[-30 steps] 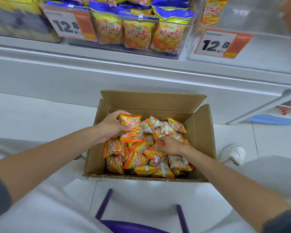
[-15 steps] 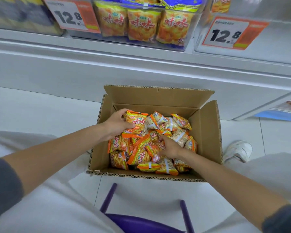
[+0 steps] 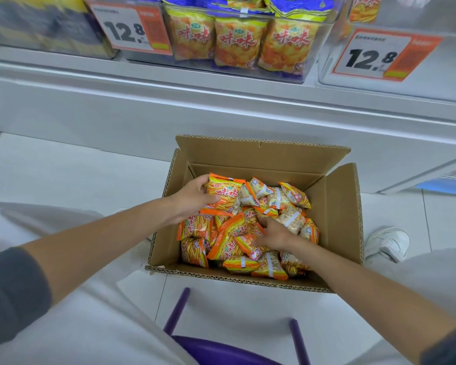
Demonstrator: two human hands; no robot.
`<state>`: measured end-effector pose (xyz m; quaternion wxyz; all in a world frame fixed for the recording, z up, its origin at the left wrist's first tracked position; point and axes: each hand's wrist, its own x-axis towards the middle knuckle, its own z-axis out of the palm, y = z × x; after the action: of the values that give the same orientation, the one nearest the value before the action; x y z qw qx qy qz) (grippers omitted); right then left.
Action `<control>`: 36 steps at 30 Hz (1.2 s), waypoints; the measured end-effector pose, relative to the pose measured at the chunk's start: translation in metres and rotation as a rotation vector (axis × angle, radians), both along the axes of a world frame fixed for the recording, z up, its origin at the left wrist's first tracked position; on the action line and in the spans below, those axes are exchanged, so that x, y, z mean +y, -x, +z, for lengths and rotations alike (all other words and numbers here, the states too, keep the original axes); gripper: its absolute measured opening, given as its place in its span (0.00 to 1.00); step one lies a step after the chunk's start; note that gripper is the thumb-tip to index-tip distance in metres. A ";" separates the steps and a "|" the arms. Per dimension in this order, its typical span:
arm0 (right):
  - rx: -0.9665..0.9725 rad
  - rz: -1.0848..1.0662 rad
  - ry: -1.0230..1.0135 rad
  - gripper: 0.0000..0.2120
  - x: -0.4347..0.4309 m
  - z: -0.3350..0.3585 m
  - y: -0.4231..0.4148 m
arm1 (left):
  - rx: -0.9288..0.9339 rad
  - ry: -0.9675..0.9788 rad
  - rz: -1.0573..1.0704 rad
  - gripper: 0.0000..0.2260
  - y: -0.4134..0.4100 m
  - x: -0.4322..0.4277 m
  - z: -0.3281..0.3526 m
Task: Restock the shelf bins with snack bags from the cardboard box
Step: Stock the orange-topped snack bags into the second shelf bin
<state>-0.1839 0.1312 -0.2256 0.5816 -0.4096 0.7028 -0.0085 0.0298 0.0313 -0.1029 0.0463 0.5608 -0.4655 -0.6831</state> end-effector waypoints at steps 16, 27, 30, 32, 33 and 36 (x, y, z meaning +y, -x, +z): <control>-0.046 0.057 0.674 0.33 -0.038 0.165 0.004 | 0.105 -0.094 0.025 0.14 0.018 -0.005 0.031; -0.137 -0.190 0.501 0.27 -0.043 0.119 0.010 | 0.043 0.030 0.120 0.34 0.002 -0.002 0.004; -0.038 0.068 0.244 0.34 -0.036 0.065 0.010 | 0.018 0.064 0.140 0.35 -0.005 0.000 -0.006; -0.115 0.111 0.125 0.40 -0.032 0.039 0.000 | 0.029 0.063 0.124 0.32 -0.005 0.002 -0.007; -0.155 0.099 0.082 0.43 -0.031 0.030 -0.004 | 0.038 0.063 0.120 0.32 -0.005 0.003 -0.008; -0.151 0.073 0.029 0.41 -0.033 0.008 -0.016 | 0.056 0.078 0.132 0.31 -0.006 0.004 -0.011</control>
<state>-0.1683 0.0981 -0.2177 0.6267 -0.4416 0.6414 -0.0284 0.0360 0.0349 -0.1144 0.1262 0.5687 -0.4523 -0.6753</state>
